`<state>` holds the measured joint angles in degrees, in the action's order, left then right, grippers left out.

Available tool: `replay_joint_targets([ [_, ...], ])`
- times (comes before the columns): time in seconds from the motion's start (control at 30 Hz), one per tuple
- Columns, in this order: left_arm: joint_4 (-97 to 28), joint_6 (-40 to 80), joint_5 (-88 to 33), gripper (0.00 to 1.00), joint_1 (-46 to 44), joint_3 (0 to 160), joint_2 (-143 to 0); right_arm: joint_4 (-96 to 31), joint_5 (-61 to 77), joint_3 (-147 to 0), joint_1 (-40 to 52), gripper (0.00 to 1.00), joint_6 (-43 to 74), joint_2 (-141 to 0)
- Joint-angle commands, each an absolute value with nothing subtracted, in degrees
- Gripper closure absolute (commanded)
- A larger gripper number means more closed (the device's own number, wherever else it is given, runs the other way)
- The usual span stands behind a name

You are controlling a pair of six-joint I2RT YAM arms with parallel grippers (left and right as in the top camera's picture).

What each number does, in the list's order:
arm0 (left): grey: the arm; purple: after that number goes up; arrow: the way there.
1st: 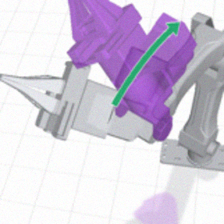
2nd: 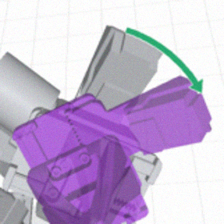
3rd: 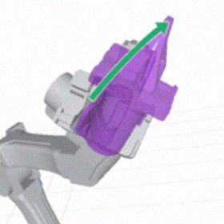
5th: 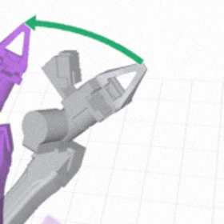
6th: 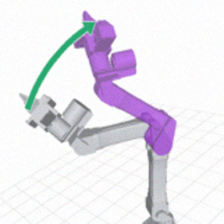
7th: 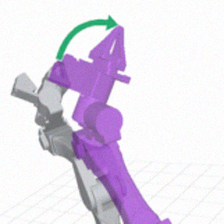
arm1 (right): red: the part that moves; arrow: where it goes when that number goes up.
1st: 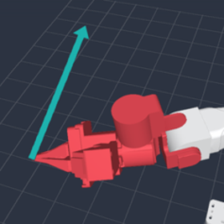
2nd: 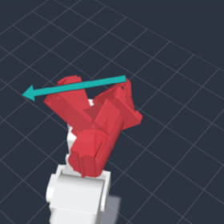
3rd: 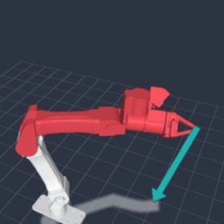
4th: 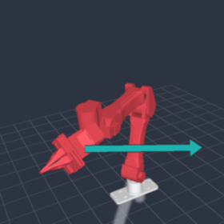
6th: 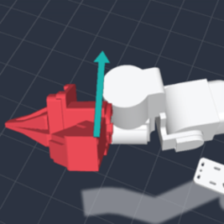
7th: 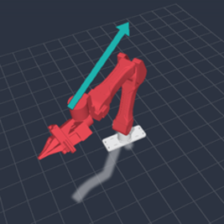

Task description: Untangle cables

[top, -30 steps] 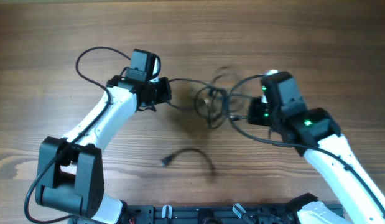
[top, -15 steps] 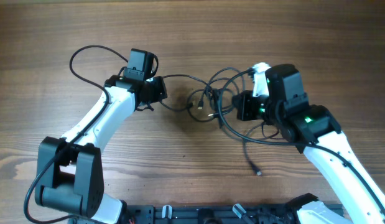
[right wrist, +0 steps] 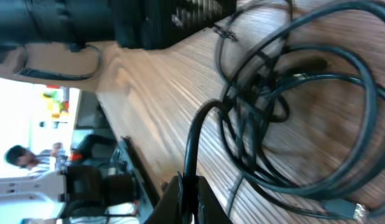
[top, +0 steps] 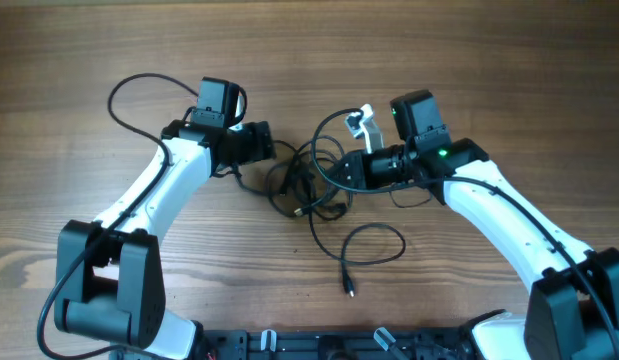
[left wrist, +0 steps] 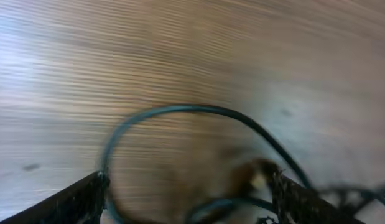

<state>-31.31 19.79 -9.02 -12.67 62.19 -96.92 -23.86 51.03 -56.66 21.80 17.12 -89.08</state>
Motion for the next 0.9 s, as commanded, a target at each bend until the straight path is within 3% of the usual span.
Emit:
replay_joint_targets([
  [0.0,-30.79,13.45,-20.18,0.10,-12.47,61.71,-97.51,-14.87,68.66,-57.30,20.73,0.96,22.24,-89.54],
  [0.2,-30.11,13.43,-30.76,0.02,-12.47,61.71,-97.51,-1.52,76.86,-57.30,19.20,0.96,31.68,-89.54],
  [0.53,-25.85,23.27,-61.91,0.06,-9.72,61.71,-97.51,3.88,83.72,-57.30,19.20,0.96,31.46,-89.54],
  [0.67,-29.58,23.18,-52.88,0.15,-11.53,61.71,-97.51,3.86,83.72,-57.30,19.20,0.96,31.46,-89.54],
  [0.77,-32.38,23.20,-36.95,0.12,-13.80,61.71,-97.51,3.42,83.66,-57.28,19.22,0.96,29.93,-89.54],
  [0.87,-31.92,23.20,-35.68,0.13,-13.98,61.71,-97.51,3.16,83.48,-57.28,19.20,0.96,30.09,-89.54],
])
